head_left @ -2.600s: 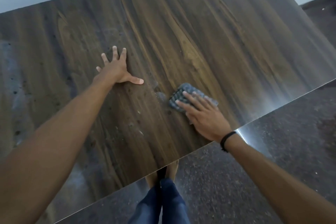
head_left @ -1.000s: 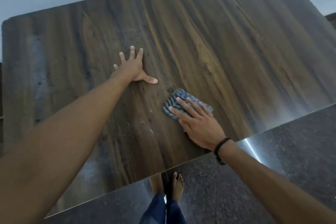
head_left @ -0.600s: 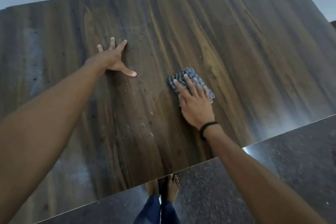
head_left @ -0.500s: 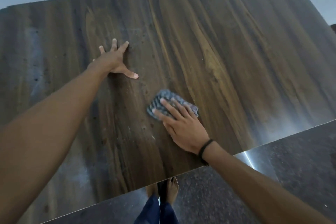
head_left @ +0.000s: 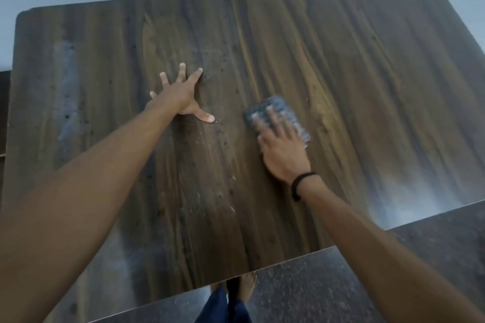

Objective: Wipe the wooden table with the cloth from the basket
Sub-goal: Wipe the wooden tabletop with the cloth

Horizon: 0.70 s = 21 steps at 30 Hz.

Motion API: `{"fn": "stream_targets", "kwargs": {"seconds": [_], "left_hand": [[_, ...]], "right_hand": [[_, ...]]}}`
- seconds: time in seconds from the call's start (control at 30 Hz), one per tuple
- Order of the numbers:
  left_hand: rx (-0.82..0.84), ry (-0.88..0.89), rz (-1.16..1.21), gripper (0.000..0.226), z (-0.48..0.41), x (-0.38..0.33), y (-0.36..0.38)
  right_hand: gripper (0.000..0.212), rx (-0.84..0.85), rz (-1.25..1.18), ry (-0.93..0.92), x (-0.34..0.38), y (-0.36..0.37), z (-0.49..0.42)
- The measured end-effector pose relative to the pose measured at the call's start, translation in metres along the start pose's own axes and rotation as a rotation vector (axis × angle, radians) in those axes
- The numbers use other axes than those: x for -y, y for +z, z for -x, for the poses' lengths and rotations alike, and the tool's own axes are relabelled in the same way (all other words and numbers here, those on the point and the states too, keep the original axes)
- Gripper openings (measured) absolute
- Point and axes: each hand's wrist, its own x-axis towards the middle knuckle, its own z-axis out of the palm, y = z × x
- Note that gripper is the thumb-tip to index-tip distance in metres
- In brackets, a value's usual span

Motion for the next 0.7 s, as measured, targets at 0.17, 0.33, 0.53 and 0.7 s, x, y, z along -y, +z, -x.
{"fn": "stream_targets", "kwargs": {"seconds": [0.17,0.33,0.53,0.7], "left_hand": [[-0.004,-0.017,-0.007,0.144,0.002,0.001,-0.002],[0.018,0.007,-0.004,0.144,0.004,-0.002,0.000],[0.018,0.019,0.024,0.144,0.004,-0.002,-0.002],[0.010,0.013,0.044,0.145,0.003,0.002,-0.003]], "right_hand": [[0.050,-0.009,-0.023,-0.016,-0.025,-0.009,-0.024],[0.050,0.140,0.049,-0.276,-0.005,0.000,-0.017],[0.050,0.084,0.001,-0.006,-0.002,-0.006,-0.040],[0.052,-0.012,-0.042,0.151,-0.004,-0.009,-0.051]]}}
